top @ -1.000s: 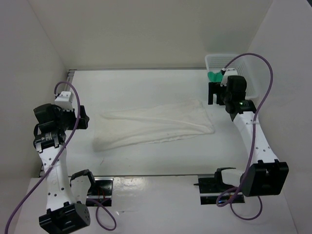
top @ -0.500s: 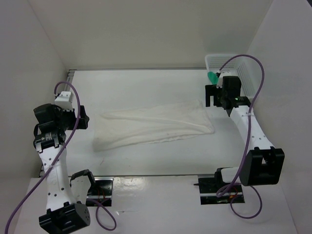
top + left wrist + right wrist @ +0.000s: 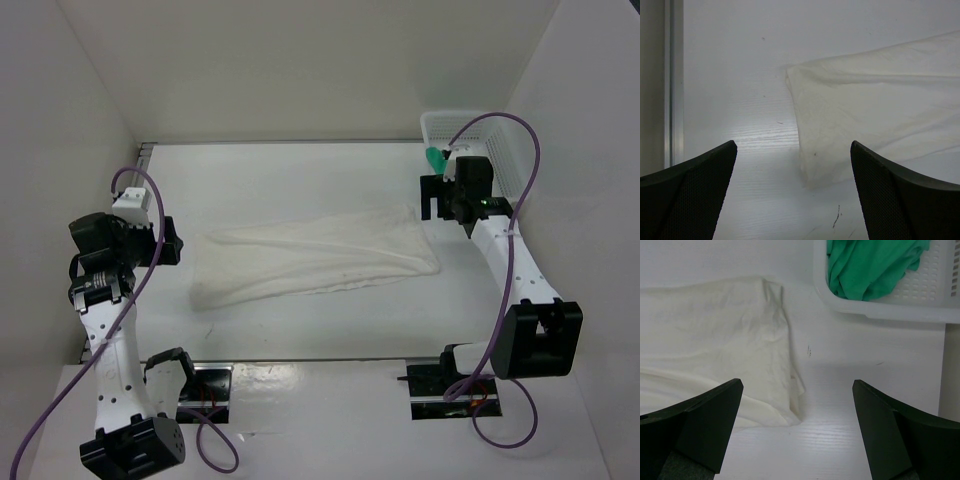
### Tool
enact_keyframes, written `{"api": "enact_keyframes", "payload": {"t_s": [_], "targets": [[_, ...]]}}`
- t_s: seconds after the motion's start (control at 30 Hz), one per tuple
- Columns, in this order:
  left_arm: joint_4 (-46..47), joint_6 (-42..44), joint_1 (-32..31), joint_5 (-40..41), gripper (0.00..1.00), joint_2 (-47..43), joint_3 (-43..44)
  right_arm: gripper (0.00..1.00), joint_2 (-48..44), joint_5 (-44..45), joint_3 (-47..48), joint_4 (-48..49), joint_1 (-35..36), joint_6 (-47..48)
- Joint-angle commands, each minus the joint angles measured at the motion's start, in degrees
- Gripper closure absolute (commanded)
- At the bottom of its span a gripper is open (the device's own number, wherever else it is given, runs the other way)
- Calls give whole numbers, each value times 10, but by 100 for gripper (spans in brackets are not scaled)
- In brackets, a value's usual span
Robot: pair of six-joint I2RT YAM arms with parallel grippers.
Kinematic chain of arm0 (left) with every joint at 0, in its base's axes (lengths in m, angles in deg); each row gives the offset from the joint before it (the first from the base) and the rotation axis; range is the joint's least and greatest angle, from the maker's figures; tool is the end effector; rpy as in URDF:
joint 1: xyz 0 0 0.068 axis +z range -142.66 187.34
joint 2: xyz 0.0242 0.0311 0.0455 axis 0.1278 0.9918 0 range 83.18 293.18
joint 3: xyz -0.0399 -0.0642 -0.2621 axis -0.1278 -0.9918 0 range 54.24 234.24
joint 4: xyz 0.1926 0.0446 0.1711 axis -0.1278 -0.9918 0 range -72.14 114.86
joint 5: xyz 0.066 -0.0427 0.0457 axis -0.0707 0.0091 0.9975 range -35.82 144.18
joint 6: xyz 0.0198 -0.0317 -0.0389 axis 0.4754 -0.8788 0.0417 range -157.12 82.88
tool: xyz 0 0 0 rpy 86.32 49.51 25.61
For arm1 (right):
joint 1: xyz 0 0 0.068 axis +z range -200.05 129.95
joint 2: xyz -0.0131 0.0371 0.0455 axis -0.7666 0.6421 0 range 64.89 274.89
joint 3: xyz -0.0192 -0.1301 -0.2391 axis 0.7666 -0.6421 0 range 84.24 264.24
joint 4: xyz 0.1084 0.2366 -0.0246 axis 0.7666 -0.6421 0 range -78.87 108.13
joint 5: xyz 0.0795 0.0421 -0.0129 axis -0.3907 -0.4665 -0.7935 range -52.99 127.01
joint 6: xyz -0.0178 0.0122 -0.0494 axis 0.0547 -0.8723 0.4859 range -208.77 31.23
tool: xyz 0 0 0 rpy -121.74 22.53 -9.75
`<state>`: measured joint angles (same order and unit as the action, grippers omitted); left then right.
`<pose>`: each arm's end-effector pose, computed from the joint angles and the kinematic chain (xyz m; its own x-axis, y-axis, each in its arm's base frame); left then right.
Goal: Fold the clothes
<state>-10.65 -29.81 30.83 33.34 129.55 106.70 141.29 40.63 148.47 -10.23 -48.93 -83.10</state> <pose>0.1597 0.0557 0.3376 -0.4580 -0.0694 -0.8862 -0.0303 0.9976 -0.0625 0.2933 0.0035 0.3059 -0.6494 -0.1115 -0.7522 -0.0360 0.9926 -0.1160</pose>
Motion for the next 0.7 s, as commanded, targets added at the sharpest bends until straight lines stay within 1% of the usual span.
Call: {"api": "enact_keyframes", "payload": {"t_s": [0.0,0.33,0.67], "targets": [[15,-8,3,-4,0,-8,-5,1,2,-6,13,0,-3,5],[20,-13,3,-4,0,-8,-5,1,2,-12,13,0,-3,5],[20,-24,3,21,0,-8,-5,1,24,-12,19,-11,-3,5]]}}
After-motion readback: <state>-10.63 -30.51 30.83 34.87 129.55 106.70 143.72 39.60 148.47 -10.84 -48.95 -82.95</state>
